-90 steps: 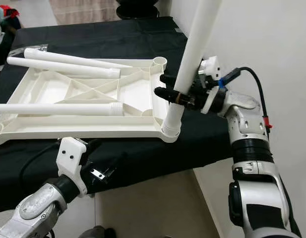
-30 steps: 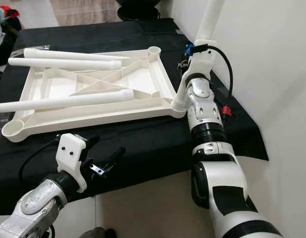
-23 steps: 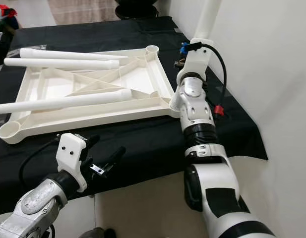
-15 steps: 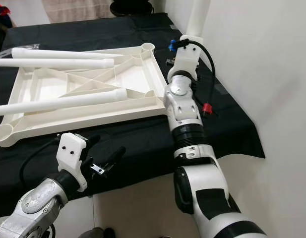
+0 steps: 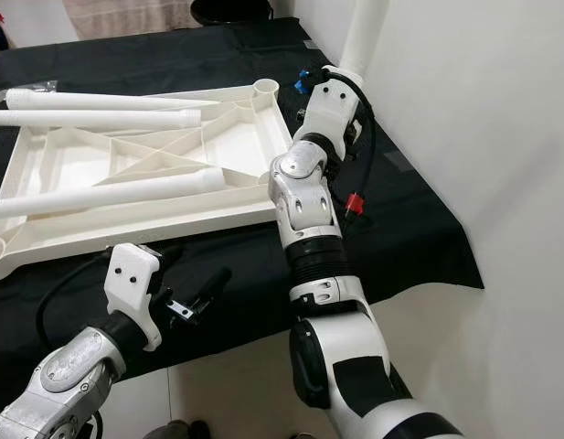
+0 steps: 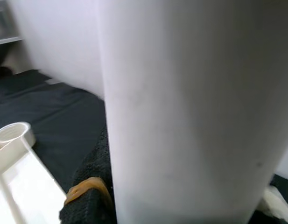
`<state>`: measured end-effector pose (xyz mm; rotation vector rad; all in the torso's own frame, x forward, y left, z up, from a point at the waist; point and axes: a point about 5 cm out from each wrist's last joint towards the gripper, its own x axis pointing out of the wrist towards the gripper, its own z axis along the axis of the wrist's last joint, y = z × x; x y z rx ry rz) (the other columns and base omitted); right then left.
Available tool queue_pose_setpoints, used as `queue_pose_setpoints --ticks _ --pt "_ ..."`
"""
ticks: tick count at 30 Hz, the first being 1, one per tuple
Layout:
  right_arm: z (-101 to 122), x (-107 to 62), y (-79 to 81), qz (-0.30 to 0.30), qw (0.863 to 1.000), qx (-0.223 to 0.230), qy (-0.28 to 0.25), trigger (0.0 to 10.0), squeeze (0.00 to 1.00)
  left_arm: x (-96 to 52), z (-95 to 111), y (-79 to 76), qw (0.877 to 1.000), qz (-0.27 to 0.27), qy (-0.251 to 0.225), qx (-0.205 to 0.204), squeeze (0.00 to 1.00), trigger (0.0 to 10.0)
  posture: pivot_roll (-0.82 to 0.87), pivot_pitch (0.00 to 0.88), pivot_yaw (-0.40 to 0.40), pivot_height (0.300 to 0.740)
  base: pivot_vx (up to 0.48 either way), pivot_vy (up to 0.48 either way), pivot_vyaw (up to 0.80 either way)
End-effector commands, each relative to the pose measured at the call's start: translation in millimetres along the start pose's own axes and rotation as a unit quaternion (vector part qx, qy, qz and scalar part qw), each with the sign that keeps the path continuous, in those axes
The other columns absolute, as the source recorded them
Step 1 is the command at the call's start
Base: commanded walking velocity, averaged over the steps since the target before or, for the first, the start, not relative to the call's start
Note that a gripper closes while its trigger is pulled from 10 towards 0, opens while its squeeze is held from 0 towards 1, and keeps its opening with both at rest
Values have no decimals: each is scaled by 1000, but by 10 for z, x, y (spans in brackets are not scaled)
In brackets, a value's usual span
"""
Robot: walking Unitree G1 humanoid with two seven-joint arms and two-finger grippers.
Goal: Building children table
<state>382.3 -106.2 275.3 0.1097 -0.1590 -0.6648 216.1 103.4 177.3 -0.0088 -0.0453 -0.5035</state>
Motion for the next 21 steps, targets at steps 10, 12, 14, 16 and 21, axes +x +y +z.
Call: queue_pose_setpoints --ticks 10,12,14,16,21 --pt "-219 -100 16 -36 998 -49 34 10000 0 -8 -61 -10 1000 4 9 -1 0 10000 121 142 -38 740 0 0 0" --pt "-145 -121 64 -23 999 -38 13 10000 0 -7 -63 -8 1000 4 8 -1 0 10000 121 142 -37 740 0 0 0" --pt "-104 -126 74 -23 999 -37 -1 10000 0 -7 -63 -7 1000 5 8 -1 0 10000 121 142 -37 740 0 0 0" --pt "-10 -125 97 -15 999 -27 -18 10000 0 -9 -65 -6 1000 5 9 -1 0 10000 121 142 -37 740 0 0 0" --pt "142 -124 117 -5 999 -10 -41 10000 0 -10 -69 -6 1000 4 9 -1 0 10000 118 137 -40 740 0 0 0"
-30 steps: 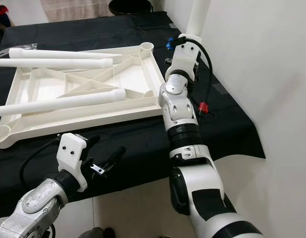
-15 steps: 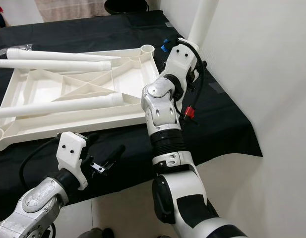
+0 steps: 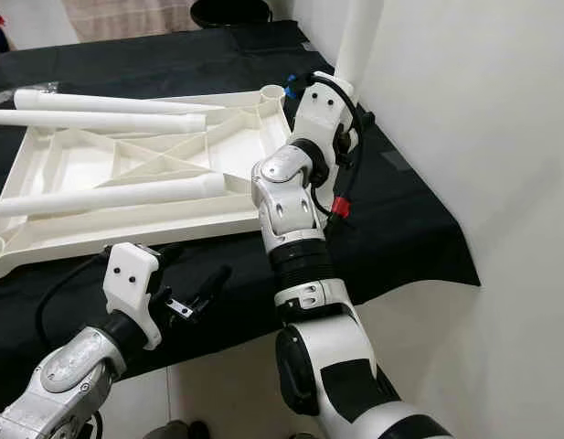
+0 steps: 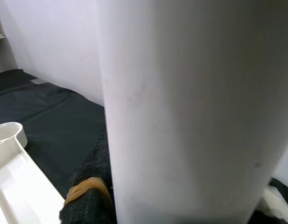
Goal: Building children table
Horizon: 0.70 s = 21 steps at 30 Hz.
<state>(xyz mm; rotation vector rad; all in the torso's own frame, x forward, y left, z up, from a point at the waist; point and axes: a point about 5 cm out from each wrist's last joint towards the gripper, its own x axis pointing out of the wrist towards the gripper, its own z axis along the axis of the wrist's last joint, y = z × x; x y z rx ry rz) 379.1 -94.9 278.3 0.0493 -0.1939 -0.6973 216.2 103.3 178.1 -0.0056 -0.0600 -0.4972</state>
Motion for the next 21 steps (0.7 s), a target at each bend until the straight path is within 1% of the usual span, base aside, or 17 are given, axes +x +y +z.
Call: queue_pose_setpoints --ticks 1,3,4,7,8,9,11,13,14,15,16,17,18,19,20,21 --pt "176 -25 41 9 999 20 -23 10000 0 -13 -79 -7 1000 1 16 -4 0 10000 117 138 -38 740 0 0 0" --pt "317 -19 44 13 998 36 -46 10000 0 -11 -81 -9 1000 1 15 -4 0 10000 117 138 -38 740 0 0 0" --pt "317 -19 44 13 998 36 -46 10000 0 -11 -81 -9 1000 1 15 -4 0 10000 117 138 -38 740 0 0 0" --pt "482 -2 33 16 996 57 -69 10000 0 -9 -84 -14 1000 0 15 -4 0 10000 117 138 -38 740 0 0 0" --pt "482 -2 33 16 996 57 -69 10000 0 -9 -84 -14 1000 0 15 -4 0 10000 117 138 -38 740 0 0 0" --pt "584 18 17 17 994 71 -79 10000 0 -9 -87 -18 1000 0 15 -5 0 10000 117 138 -38 740 0 0 0" --pt "622 27 15 20 993 75 -85 10000 0 -7 -87 -18 1000 -1 15 -5 0 10000 114 141 -39 740 0 0 0" --pt "647 37 45 49 991 87 -84 10000 0 -3 -88 -17 1000 0 15 -5 0 10000 114 141 -39 740 0 0 0" --pt "647 37 45 49 991 87 -84 10000 0 -3 -88 -17 1000 0 15 -5 0 10000 114 141 -39 740 0 0 0" --pt "648 15 128 122 983 108 -79 10000 0 2 -81 -4 1000 3 15 -4 0 10000 116 141 -41 740 0 0 0" --pt "648 15 128 122 983 108 -79 10000 0 2 -81 -4 1000 3 15 -4 0 10000 116 141 -41 740 0 0 0" --pt "650 -25 212 201 968 132 -74 10000 0 8 -70 17 1000 9 13 -4 0 10000 119 139 -43 740 0 0 0" --pt "632 -112 305 322 930 168 -60 10000 0 18 -44 61 1000 14 10 -4 0 10000 119 139 -43 740 0 0 0" --pt "632 -112 305 322 930 168 -60 10000 0 18 -44 61 1000 14 10 -4 0 10000 119 139 -43 740 0 0 0" --pt "628 -184 350 399 894 194 -54 10000 0 24 -25 91 1000 18 9 -5 0 10000 119 139 -43 740 0 0 0" --pt "628 -184 350 399 894 194 -54 10000 0 24 -25 91 1000 18 9 -5 0 10000 119 139 -43 740 0 0 0"
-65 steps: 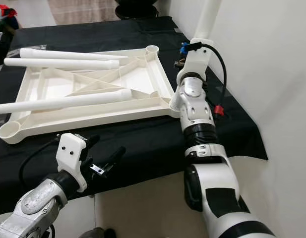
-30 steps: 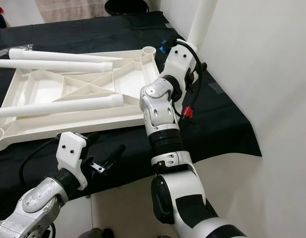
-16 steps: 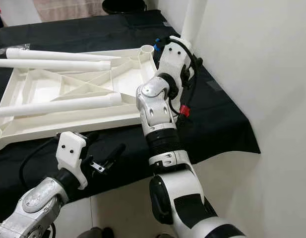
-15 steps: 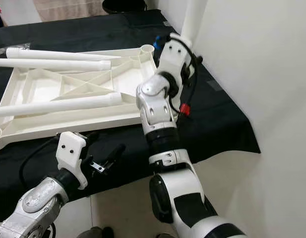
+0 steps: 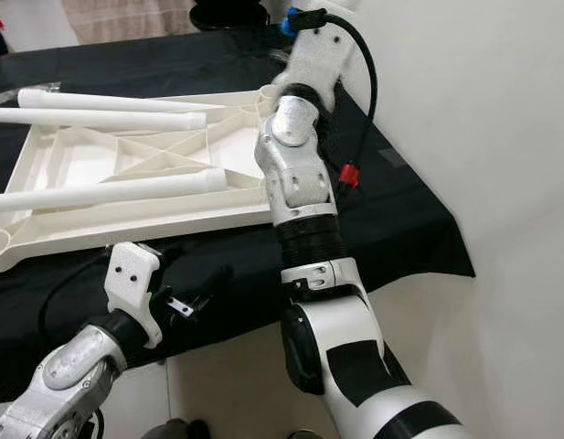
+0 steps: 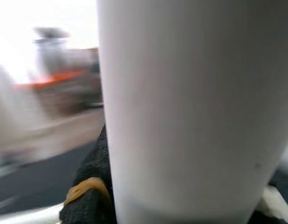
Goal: Building children table
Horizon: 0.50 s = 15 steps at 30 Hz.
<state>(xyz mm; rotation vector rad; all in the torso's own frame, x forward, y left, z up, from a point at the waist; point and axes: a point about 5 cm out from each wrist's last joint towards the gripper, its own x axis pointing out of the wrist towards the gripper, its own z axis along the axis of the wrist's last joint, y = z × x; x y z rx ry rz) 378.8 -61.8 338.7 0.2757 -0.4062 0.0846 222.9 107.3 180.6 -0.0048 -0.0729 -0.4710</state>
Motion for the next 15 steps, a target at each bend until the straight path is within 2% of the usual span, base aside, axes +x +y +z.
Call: queue_pose_setpoints --ticks 1,3,4,6,7,8,9,10,11,12,13,15 --pt "-35 -47 79 91 994 61 18 10000 0 -5 -33 51 1000 4 15 8 0 10000 117 137 -39 740 0 0 0" --pt "-154 -85 12 146 984 76 66 10000 0 29 -18 104 999 10 22 22 0 10000 115 136 -39 740 0 0 0" --pt "-224 -125 -14 179 978 66 89 10000 0 52 5 121 999 8 21 31 27 10000 114 136 -35 740 0 0 0" --pt "-267 -155 -26 200 973 56 103 10000 0 66 21 130 999 7 20 35 27 10000 114 136 -35 740 0 0 0" --pt "-321 -212 -32 235 963 52 122 10000 0 90 51 138 999 1 20 44 478 10000 114 136 -35 740 0 0 0" --pt "-357 -254 -35 258 955 51 134 10000 0 106 72 144 999 -2 20 51 478 10000 114 136 -35 740 0 0 0" --pt "-412 -332 -37 294 942 47 154 10000 0 143 127 172 998 -1 14 55 592 10000 113 137 -36 740 0 0 0" --pt "-412 -332 -37 294 942 47 154 10000 0 143 127 172 998 -1 14 55 592 10000 113 137 -36 740 0 0 0" --pt "-451 -388 -40 321 931 46 167 10000 0 169 167 192 998 0 10 57 592 10000 113 137 -36 740 0 0 0" --pt "-451 -388 -40 321 931 46 167 10000 0 169 167 192 998 0 10 57 592 10000 113 137 -36 740 0 0 0" --pt "-476 -421 -48 332 925 51 175 10000 0 193 208 206 998 -2 8 69 1000 10000 113 136 -32 740 0 0 0" --pt "-498 -451 -61 341 921 50 179 10000 0 218 245 218 997 -6 8 82 1000 10000 113 136 -32 740 0 0 0"
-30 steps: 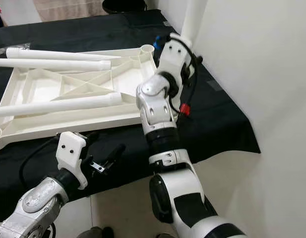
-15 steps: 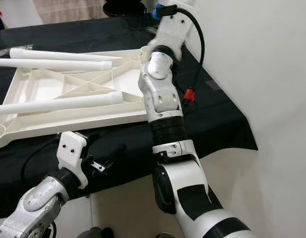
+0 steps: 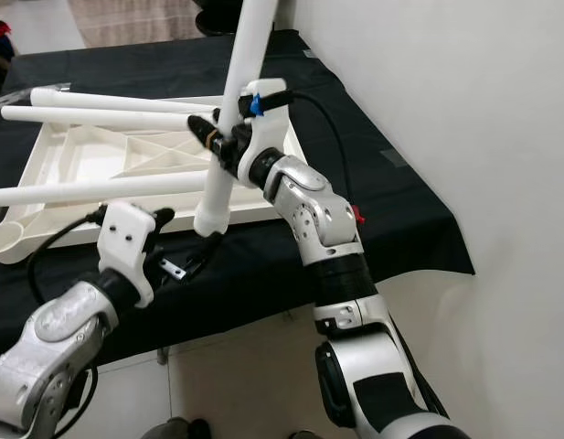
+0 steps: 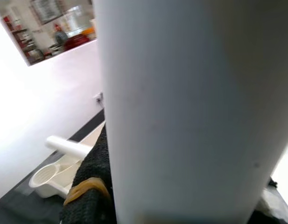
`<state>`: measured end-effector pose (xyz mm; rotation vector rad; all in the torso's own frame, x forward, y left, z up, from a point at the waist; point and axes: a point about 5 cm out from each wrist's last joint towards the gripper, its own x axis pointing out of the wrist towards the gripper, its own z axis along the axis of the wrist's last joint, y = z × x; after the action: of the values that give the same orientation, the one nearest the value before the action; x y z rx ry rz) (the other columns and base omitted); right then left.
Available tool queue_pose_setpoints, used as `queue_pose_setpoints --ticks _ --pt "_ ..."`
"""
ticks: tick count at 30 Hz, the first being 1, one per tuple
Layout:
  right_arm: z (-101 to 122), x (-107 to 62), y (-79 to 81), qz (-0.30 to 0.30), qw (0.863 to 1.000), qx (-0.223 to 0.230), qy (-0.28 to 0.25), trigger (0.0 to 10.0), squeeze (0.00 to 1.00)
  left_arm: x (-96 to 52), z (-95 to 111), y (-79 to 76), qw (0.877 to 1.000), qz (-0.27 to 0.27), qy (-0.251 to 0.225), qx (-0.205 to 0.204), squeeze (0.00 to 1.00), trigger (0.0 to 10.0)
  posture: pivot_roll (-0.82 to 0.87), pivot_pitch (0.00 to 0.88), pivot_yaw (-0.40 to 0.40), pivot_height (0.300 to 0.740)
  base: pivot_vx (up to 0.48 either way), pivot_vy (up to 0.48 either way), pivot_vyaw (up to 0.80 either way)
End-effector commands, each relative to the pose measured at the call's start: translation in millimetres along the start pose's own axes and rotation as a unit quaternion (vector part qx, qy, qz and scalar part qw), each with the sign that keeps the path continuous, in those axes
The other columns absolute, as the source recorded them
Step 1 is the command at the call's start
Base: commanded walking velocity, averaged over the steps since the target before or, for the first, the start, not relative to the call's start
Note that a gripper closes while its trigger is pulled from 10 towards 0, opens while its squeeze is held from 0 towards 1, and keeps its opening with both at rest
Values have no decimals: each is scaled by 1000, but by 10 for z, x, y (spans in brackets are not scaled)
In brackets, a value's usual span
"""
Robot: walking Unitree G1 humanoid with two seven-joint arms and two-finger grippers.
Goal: Building children table
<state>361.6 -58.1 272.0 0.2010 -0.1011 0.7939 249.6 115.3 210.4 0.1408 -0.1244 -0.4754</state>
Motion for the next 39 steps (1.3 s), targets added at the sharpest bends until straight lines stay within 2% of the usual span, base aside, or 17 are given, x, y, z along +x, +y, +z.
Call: queue_pose_setpoints --ticks 1,2,3,5,6,18,28,29,32,39 --pt "3 -20 54 31 1000 3 -2 10000 0 24 -14 40 999 3 21 25 1000 10000 113 136 -32 740 0 0 0" --pt "3 -20 54 31 1000 3 -2 10000 0 24 -14 40 999 3 21 25 1000 10000 113 136 -32 740 0 0 0" --pt "-14 -33 57 41 999 6 0 10000 0 53 -3 60 999 5 28 38 733 10000 114 130 -28 740 0 0 0" --pt "-22 -47 59 51 999 8 3 10000 0 71 2 72 998 7 33 44 733 10000 114 130 -28 740 0 0 0" --pt "-28 -57 69 61 998 11 6 10000 0 93 -16 88 998 11 42 47 0 10000 110 125 -24 740 0 0 0" --pt "2 -112 141 101 995 14 16 10000 0 115 -171 167 994 26 89 61 0 10000 104 123 -23 740 0 0 0" --pt "180 -57 226 115 993 31 -15 10000 0 156 -270 67 994 15 104 25 0 10000 87 138 -20 740 0 0 0" --pt "199 -51 240 116 993 31 -19 10000 0 170 -265 47 995 15 102 9 0 10000 84 140 -21 740 0 0 0" --pt "218 -44 257 118 992 31 -22 10000 0 191 -248 20 995 11 97 -5 0 10000 84 145 -21 740 0 0 0" --pt "267 -41 310 134 990 35 -24 10000 0 209 -274 61 995 16 99 13 0 10000 83 153 -19 740 0 0 0"
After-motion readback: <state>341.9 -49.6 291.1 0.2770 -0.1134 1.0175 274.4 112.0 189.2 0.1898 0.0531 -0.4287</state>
